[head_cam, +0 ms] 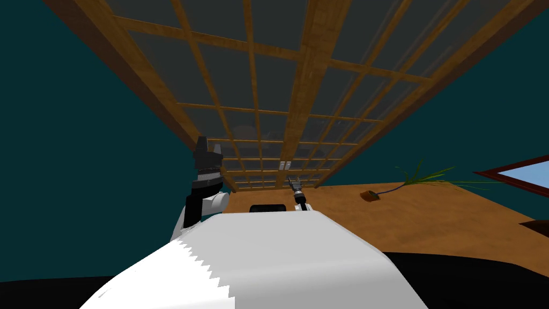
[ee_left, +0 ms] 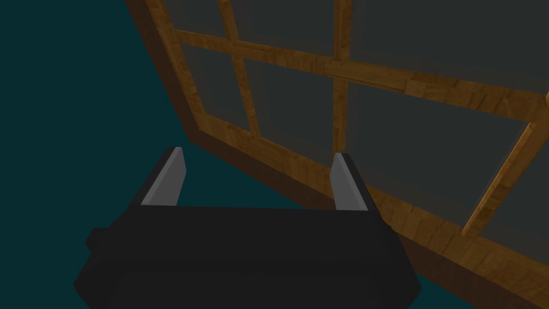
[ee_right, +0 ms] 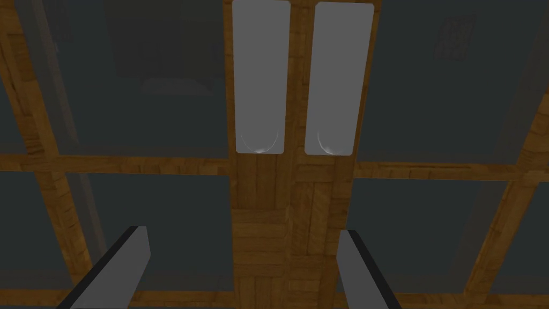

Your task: Pull the door open

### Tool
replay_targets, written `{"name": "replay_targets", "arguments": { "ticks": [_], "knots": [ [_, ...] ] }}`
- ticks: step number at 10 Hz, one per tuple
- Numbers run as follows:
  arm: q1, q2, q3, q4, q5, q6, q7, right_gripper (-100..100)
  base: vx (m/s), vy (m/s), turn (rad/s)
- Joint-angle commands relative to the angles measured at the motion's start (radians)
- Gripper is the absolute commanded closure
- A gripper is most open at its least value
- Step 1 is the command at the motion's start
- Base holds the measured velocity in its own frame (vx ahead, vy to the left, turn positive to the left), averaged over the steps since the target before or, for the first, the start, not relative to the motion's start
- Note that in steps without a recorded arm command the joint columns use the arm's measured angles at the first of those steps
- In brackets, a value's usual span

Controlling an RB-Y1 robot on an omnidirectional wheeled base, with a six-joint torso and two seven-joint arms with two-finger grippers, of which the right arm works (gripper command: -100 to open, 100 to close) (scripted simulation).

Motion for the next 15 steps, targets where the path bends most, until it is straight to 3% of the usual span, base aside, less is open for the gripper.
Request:
{"name": "replay_targets", "arguments": {
  "ticks": [1, 2, 5, 6, 10, 13, 15],
  "knots": [
    [0.000, 0.000, 0.000, 0.000, 0.000, 0.000, 0.000, -100, 0.060, -0.024, 0.012],
    [0.012, -0.022, -0.004, 0.019, 0.005, -0.002, 0.003, -100, -0.079, 0.025, -0.047],
    [0.028, -0.052, -0.010, 0.046, 0.013, 0.001, 0.001, -100, -0.173, 0.088, -0.038],
    [0.028, -0.052, -0.010, 0.046, 0.013, 0.001, 0.001, -100, -0.124, 0.066, -0.029],
    [0.052, -0.099, -0.021, 0.105, 0.035, 0.006, -0.003, -100, -0.167, 0.075, -0.052],
    [0.065, -0.121, -0.032, 0.159, 0.057, 0.007, -0.004, -100, -0.192, 0.098, -0.070],
    [0.066, -0.124, -0.034, 0.169, 0.062, 0.007, -0.004, -100, -0.096, 0.054, -0.025]
  ]
}}
